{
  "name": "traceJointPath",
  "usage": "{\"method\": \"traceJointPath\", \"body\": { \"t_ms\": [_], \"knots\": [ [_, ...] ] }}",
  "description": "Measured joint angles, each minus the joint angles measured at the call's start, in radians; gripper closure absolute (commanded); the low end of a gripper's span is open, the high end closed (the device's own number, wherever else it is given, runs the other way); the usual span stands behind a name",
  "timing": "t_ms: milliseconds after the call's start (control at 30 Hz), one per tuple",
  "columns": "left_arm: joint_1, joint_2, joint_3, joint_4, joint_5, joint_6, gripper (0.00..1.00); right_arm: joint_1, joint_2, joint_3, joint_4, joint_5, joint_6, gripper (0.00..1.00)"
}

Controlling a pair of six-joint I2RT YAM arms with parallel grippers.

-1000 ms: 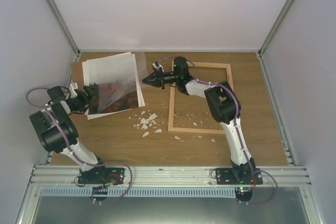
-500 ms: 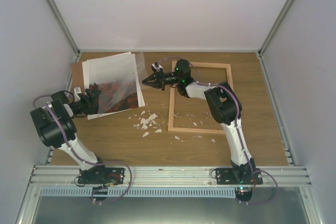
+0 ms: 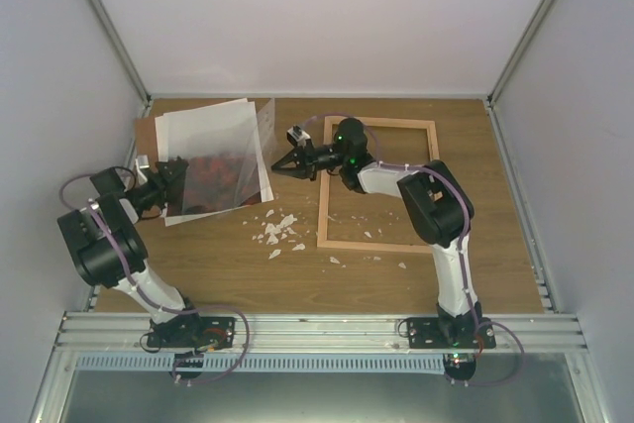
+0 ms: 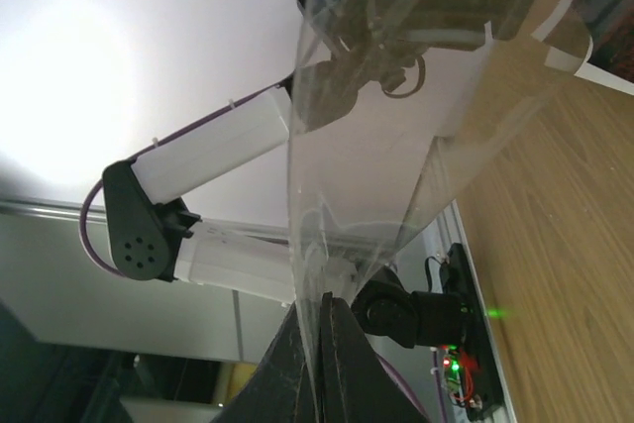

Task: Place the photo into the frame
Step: Pick up the photo frame item at the center of the board.

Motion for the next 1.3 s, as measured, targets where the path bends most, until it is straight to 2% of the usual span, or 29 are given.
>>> {"method": "traceJointPath", "body": {
  "t_ms": [233,400,533,867,1033,1300],
  "knots": [
    [0.003,0.026,-0.014,-0.058,-0.054,0.088,0.13,-0.006,-0.013,-0.019,-0.094,-0.005,-0.084,0.99],
    [0.003,0.109,-0.013,-0.159,-0.076,0.184,0.11,-0.016,-0.011,-0.018,-0.06,-0.005,-0.047,0.99],
    [0.005,0.105,-0.013,-0.179,-0.069,0.236,0.12,-0.018,-0.011,-0.015,-0.013,-0.005,-0.002,0.99],
    [0.002,0.092,-0.072,-0.137,0.003,0.194,0.19,-0.015,-0.011,-0.031,0.082,0.0,0.056,0.99],
    [-0.013,0.083,-0.084,-0.078,0.053,0.134,0.32,-0.005,-0.011,-0.08,0.095,-0.011,0.053,0.99],
    [-0.017,0.008,-0.086,-0.042,0.09,0.088,0.64,-0.001,-0.031,-0.143,0.073,-0.026,-0.003,0.98]
  ]
}}
